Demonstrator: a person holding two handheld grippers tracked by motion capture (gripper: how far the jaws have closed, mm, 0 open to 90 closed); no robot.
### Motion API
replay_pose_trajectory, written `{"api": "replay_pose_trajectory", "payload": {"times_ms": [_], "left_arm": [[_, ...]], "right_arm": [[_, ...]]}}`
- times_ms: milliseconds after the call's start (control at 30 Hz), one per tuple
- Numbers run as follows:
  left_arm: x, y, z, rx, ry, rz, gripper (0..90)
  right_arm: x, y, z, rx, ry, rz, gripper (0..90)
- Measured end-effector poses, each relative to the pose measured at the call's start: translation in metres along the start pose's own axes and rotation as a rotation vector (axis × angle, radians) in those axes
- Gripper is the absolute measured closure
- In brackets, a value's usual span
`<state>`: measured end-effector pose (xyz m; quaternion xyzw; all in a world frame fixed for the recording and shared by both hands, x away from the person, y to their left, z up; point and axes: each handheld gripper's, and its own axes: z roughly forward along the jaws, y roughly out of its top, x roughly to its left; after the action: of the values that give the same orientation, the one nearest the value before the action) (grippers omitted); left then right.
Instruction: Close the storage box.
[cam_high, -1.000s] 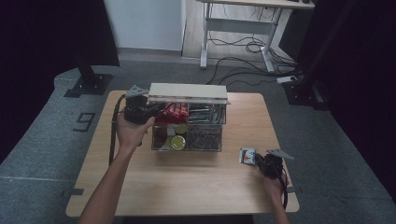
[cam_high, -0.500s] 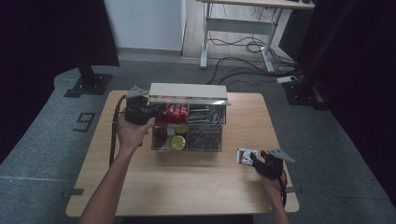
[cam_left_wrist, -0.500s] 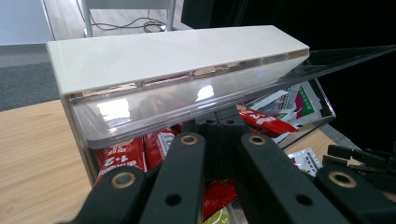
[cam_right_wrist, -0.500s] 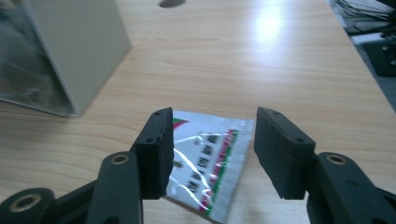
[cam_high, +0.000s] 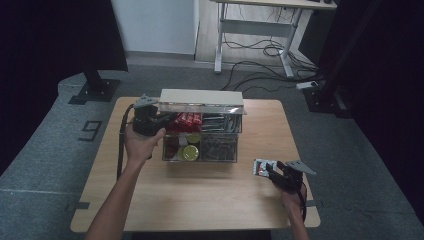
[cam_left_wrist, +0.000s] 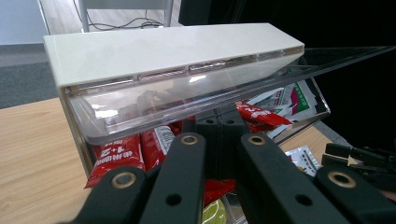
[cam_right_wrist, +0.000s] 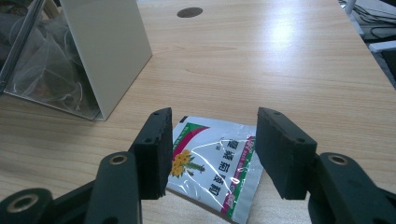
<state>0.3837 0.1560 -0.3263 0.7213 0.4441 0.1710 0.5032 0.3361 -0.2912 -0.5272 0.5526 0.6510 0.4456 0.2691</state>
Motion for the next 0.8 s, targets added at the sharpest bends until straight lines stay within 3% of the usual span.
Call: {"api": "replay_pose_trajectory", "payload": {"times_ms": [533, 800], "left_arm": [[0.003, -0.011, -0.010, 0.004, -0.019, -0.009, 90.0], [0.002, -0.015, -0.015, 0.009, -0.026, -0.006, 90.0]], "right_arm": [[-0.004, -0.003, -0.001, 0.010, 0.000, 0.024, 48.5], [-0.001, -0.003, 0.000, 0.020, 0.006, 0.007, 48.8]]}}
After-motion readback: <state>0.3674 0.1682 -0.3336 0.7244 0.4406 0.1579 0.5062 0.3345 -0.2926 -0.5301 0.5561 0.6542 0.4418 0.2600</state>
